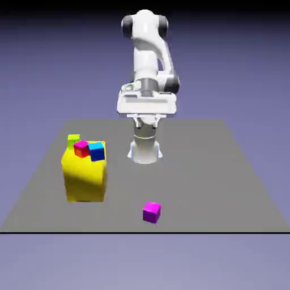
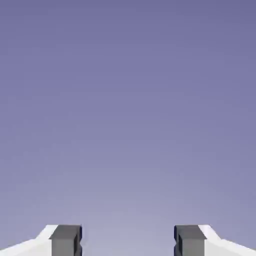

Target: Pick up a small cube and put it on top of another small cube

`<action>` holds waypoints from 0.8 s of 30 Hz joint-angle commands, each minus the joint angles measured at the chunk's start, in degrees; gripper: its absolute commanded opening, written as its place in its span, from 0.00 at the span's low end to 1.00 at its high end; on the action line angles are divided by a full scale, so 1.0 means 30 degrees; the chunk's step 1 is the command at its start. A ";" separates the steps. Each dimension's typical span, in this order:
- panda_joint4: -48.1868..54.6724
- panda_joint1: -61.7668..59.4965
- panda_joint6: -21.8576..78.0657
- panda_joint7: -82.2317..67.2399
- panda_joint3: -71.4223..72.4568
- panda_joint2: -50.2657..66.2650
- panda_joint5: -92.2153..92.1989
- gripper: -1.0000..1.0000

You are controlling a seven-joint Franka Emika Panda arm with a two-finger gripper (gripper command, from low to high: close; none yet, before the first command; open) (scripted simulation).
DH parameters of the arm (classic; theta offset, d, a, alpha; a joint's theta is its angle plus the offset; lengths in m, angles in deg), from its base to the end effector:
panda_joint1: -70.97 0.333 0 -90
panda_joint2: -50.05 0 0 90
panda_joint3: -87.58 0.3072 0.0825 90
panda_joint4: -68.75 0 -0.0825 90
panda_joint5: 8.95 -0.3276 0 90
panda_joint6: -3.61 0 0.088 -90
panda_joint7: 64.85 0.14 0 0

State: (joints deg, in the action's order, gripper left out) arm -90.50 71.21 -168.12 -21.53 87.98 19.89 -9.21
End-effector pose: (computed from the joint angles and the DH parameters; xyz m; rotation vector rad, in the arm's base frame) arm 0.3828 0.0040 0.4541 -2.5115 0.9867 -0.9773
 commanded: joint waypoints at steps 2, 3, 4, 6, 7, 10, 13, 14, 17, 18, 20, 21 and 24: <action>0.0972 -0.0248 0.1259 0.0477 0.0221 0.1385 -0.0145 0.50; 0.1458 -0.0372 0.1888 0.0716 0.0332 0.2077 -0.0217 0.50; 0.1944 -0.0496 0.2517 0.0954 0.0442 0.2770 -0.0289 0.50; 0.2915 -0.0745 0.3775 0.1431 0.0663 0.4154 -0.0434 0.50; 0.3401 -0.0869 0.4404 0.1669 0.0774 0.4846 -0.0506 0.50; 0.4859 -0.1241 0.6291 0.2385 0.1105 0.6922 -0.0723 0.50; 0.6316 -0.1613 0.8178 0.3100 0.1436 0.8999 -0.0940 0.50; 0.6802 -0.1737 0.8808 0.3339 0.1547 0.9691 -0.1012 0.50; 0.8259 -0.2109 1.0695 0.4054 0.1878 1.1768 -0.1229 0.50; 0.8745 -0.2233 1.1324 0.4292 0.1989 1.2460 -0.1301 0.50; 0.9717 -0.2481 1.2582 0.4769 0.2210 1.3844 -0.1446 0.50; 1.0202 -0.2606 1.3211 0.5008 0.2320 1.4536 -0.1518 0.50; 1.1660 -0.2978 1.5098 0.5723 0.2652 1.6613 -0.1735 0.50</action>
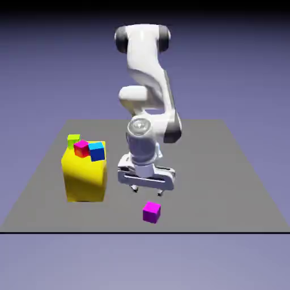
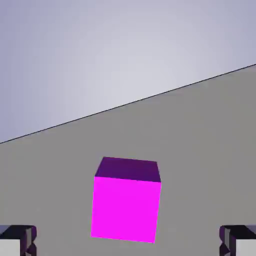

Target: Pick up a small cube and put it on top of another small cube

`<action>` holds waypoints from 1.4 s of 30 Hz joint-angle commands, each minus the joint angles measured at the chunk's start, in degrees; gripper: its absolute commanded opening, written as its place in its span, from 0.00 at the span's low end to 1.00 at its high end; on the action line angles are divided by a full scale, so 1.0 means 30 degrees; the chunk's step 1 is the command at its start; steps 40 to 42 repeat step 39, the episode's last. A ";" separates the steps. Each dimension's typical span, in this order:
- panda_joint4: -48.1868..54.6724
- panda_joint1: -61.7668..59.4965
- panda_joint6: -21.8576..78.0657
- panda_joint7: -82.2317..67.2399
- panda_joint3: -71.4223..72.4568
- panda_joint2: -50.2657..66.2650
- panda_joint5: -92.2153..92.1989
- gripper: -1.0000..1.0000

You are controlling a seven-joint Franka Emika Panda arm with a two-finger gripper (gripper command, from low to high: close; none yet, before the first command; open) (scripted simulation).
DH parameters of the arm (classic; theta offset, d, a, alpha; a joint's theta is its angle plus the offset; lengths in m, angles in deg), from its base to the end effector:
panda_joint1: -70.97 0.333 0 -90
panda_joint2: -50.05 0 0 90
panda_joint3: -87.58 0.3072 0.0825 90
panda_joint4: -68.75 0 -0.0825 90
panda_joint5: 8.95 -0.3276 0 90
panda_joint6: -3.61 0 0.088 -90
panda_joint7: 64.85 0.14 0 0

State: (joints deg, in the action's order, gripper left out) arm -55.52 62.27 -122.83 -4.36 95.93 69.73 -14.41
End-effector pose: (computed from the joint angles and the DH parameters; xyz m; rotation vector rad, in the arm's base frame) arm 0.4831 0.0043 0.2204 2.5764 -1.6354 -0.4944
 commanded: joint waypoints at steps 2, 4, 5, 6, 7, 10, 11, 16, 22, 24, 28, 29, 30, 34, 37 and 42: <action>0.0972 -0.0248 0.1259 0.0477 0.0221 0.1385 -0.0145 0.50; 0.1267 -0.0323 0.1640 0.0622 0.0288 0.1805 -0.0189 0.50; 0.1004 -0.0245 0.0811 0.0608 0.0275 0.2369 -0.0181 0.50; 0.0742 -0.0166 -0.0019 0.0594 0.0261 0.2935 -0.0173 0.50; 0.0479 -0.0088 -0.0849 0.0580 0.0247 0.3500 -0.0166 0.50; 0.0307 -0.0037 -0.1393 0.0571 0.0239 0.3871 -0.0161 0.00; 0.0570 -0.0115 -0.0564 0.0585 0.0252 0.3306 -0.0168 0.00; 0.1393 -0.0276 0.3434 -0.0075 -0.1211 0.0181 0.0134 0.00; 0.1716 -0.0154 0.8025 -0.1857 -0.5047 -0.3972 0.0961 0.00; 0.1824 -0.0114 0.9556 -0.2451 -0.6326 -0.5356 0.1236 0.00; 0.2039 -0.0032 1.2615 -0.3639 -0.8882 -0.8123 0.1786 0.00; 0.2064 -0.0023 1.2967 -0.3776 -0.9177 -0.8442 0.1850 0.00; 0.2064 -0.0023 1.2968 -0.3776 -0.9177 -0.8442 0.1850 0.00; -0.0702 -0.0036 1.0340 -0.3754 -0.9178 -0.8588 0.1898 0.00; -0.1432 -0.0039 0.9647 -0.3748 -0.9179 -0.8627 0.1911 1.00; -0.0741 -0.0036 1.0303 -0.3754 -0.9178 -0.8590 0.1899 1.00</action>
